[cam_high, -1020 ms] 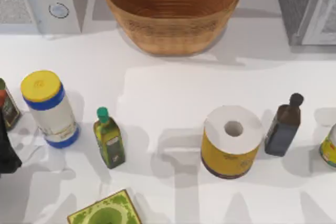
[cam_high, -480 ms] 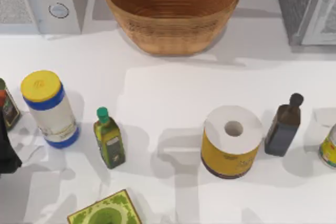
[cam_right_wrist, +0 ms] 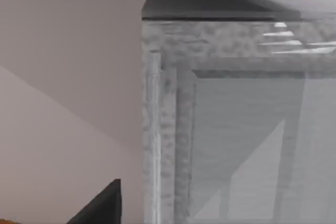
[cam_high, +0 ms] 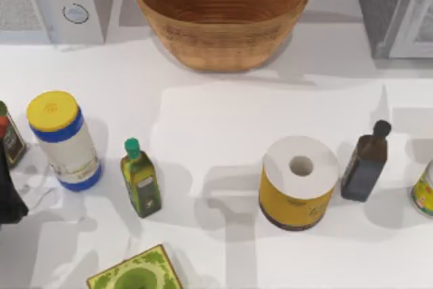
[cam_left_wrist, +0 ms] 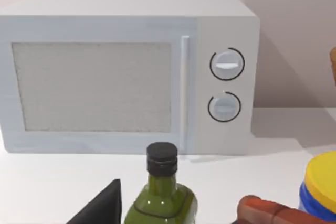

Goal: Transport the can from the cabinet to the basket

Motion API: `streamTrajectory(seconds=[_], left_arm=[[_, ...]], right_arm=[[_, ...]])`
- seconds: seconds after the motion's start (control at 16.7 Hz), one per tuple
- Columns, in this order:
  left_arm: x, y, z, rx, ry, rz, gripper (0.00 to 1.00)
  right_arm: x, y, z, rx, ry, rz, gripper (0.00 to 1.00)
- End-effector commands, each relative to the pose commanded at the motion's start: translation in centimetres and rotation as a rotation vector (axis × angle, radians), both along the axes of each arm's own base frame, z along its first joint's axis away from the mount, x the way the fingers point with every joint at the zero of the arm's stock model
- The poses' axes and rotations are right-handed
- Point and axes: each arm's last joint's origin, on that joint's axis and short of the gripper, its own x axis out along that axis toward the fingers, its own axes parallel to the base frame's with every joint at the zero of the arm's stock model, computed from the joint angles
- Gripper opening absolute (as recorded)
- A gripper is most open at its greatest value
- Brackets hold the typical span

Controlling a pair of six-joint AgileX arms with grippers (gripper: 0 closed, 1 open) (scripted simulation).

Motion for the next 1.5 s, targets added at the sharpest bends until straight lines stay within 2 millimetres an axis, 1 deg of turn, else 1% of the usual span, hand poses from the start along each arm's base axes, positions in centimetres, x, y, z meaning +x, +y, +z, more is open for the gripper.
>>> streamTrajectory(seconds=[0.18, 0.3, 0.42, 0.6, 0.72, 0.84, 1.26, 1.38, 1.5], left_arm=[[0.0, 0.0, 0.0, 0.0, 0.0, 0.0, 1.0], [0.0, 0.0, 0.0, 0.0, 0.0, 0.0, 1.0], [0.0, 0.0, 0.0, 0.0, 0.0, 0.0, 1.0], [0.0, 0.0, 0.0, 0.0, 0.0, 0.0, 1.0], [0.0, 0.0, 0.0, 0.0, 0.0, 0.0, 1.0], [0.0, 0.0, 0.0, 0.0, 0.0, 0.0, 1.0], [0.0, 0.0, 0.0, 0.0, 0.0, 0.0, 1.0], [0.0, 0.0, 0.0, 0.0, 0.0, 0.0, 1.0], [0.0, 0.0, 0.0, 0.0, 0.0, 0.0, 1.0]], right_arm=[[2.8, 0.7, 4.6, 0.001, 0.011, -0.001, 1.0], [4.8, 1.3, 7.0, 0.003, 0.018, 0.0, 1.0], [6.8, 1.9, 9.0, 0.004, 0.024, 0.002, 1.0], [9.4, 2.8, 10.9, 0.008, 0.034, 0.008, 1.0], [10.7, 3.2, 11.6, 0.01, 0.04, 0.012, 1.0], [11.5, 3.5, 11.9, 0.011, 0.044, 0.014, 1.0], [11.6, 3.6, 12.0, 0.011, 0.043, 0.012, 1.0], [12.3, 4.6, 12.1, 0.013, 0.04, 0.017, 1.0], [13.5, 6.7, 11.9, 0.012, 0.044, 0.022, 1.0]])
